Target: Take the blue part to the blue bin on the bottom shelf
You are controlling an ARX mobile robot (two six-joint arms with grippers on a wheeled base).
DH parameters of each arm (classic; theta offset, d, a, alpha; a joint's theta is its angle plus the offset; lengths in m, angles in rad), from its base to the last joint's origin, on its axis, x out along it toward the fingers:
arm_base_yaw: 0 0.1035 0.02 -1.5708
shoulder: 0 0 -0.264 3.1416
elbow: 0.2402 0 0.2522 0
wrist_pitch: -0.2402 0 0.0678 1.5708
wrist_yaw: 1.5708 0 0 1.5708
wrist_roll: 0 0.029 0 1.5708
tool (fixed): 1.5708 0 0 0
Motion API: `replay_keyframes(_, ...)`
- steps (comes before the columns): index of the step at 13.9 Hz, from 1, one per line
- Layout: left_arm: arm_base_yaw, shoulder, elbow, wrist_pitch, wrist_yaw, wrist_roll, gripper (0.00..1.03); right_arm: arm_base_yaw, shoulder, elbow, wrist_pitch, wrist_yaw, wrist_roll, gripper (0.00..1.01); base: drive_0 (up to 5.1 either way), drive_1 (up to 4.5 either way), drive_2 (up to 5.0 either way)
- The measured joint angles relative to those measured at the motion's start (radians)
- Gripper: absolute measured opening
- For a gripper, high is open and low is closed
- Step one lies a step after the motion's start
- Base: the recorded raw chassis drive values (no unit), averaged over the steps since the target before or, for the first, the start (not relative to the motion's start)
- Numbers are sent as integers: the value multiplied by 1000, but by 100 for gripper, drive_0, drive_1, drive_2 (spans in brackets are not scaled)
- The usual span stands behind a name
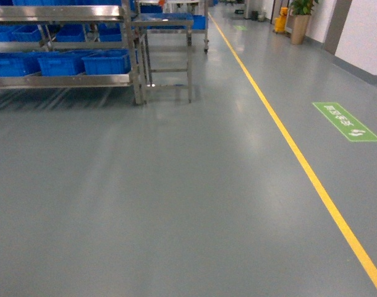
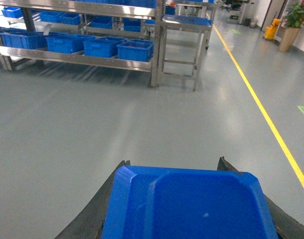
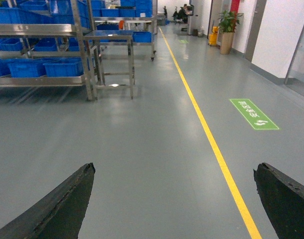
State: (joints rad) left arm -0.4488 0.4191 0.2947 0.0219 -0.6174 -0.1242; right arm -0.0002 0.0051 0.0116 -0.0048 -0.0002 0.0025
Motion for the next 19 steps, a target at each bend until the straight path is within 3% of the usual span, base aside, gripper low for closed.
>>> replay_keyframes(17, 0, 0, 0, 3, 3, 0, 43, 0, 0, 0, 0, 0, 0, 98, -18, -18, -18)
replay_keyframes(19, 0, 0, 0, 1, 0, 0, 43, 0, 0, 0, 0, 0, 0, 98, -5, 428, -439)
